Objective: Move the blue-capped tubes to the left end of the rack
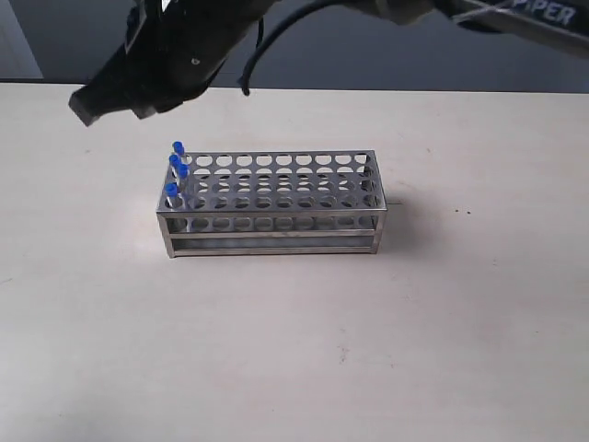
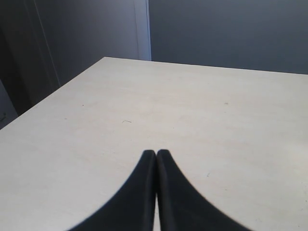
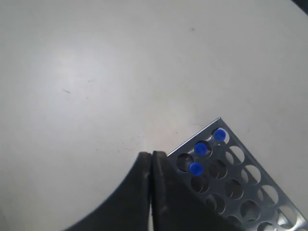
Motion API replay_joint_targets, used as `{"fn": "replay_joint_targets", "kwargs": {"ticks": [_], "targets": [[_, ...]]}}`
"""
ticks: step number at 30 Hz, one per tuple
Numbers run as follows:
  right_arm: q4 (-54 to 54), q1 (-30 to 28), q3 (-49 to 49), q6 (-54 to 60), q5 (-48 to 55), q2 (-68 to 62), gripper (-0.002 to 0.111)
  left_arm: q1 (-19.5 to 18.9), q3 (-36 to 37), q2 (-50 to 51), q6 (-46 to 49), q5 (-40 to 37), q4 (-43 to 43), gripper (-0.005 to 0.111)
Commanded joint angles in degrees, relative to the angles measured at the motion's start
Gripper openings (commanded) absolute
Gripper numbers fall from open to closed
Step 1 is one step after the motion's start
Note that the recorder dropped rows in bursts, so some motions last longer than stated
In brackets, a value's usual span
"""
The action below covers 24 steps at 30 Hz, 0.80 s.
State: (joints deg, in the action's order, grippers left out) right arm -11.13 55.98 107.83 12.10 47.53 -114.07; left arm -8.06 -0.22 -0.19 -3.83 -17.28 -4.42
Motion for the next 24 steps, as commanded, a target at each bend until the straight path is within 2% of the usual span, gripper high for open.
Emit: {"fn": "replay_joint_targets", "kwargs": {"ticks": [1, 8, 14, 24], "targets": [[0.15, 0.0, -0.13, -0.14, 1.85, 5.72, -0.001, 0.26, 0.22, 0.19, -0.1, 0.64, 0.31, 0.0], [-3.56, 0.0, -0.13, -0.14, 9.54, 12.92, -0.001, 0.26, 0.22, 0.19, -0.1, 0.64, 0.31, 0.0], [-7.77, 0.0, -0.13, -0.39, 22.44, 15.62, -0.001, 0.26, 0.22, 0.19, -0.1, 0.64, 0.31, 0.0], [-2.99, 0.0, -0.13, -2.17, 20.13, 16.69, -0.001, 0.26, 0.22, 0.19, -0.1, 0.64, 0.31, 0.0]]}}
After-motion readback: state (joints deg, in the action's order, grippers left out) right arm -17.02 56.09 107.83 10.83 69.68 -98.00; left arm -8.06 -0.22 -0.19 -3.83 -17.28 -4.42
